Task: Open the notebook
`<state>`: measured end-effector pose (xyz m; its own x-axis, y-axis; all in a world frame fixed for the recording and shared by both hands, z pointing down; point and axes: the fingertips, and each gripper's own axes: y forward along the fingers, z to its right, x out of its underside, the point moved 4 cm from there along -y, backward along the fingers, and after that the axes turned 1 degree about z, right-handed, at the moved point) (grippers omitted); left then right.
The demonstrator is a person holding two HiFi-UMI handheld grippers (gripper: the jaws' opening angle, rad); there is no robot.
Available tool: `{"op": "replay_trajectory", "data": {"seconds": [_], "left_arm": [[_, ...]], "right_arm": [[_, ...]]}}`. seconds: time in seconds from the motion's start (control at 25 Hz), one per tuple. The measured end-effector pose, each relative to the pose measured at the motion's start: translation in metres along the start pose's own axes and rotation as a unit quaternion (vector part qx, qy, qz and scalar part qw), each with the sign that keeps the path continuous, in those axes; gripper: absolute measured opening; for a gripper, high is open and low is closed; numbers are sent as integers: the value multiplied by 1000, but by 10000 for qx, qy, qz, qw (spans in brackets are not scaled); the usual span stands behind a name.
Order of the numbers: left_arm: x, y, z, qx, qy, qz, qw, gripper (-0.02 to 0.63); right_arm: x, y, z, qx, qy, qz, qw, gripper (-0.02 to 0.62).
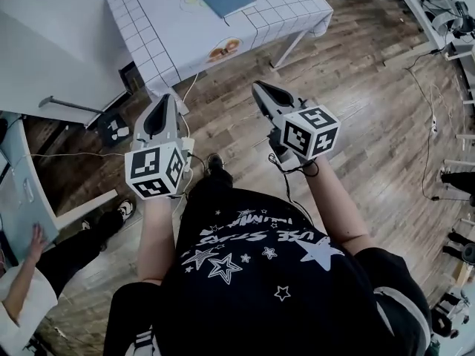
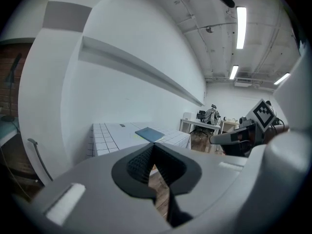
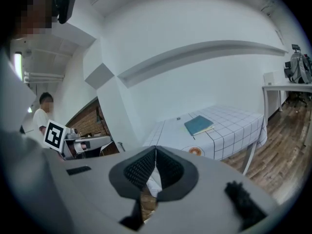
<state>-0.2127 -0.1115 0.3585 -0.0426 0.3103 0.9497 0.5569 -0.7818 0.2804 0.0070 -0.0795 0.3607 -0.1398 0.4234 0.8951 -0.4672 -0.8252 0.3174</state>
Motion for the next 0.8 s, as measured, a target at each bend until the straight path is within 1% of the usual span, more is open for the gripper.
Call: {"op": "replay_trajectory", "data": {"seconds": [0.08,0.24,0.32,0.48,0.68,0.8], "left_arm": [[11,10,-13,48,-95,-30,9999,9],[29,9,-2,194,-44,-34,9998,9],[30,14,-1,234,-48,-18,9997,9],[28,35,-7,325,-88,-64,9994,9],[29,62,-3,435,12,-155,9989,9],[25,76,-1,378,108,-138,9991,9]], "right_arm": [[5,14,6,69,-44,-51,10000,17],[18,0,17,259,-107,-52,9996,17],[18,-5,22,345,-74,-22,9994,17],[18,1,36,465,-52,-150,9988,17],[12,11,70,699,39,-99,9975,17],[5,26,91,681,-11,-73,9977,17]]}}
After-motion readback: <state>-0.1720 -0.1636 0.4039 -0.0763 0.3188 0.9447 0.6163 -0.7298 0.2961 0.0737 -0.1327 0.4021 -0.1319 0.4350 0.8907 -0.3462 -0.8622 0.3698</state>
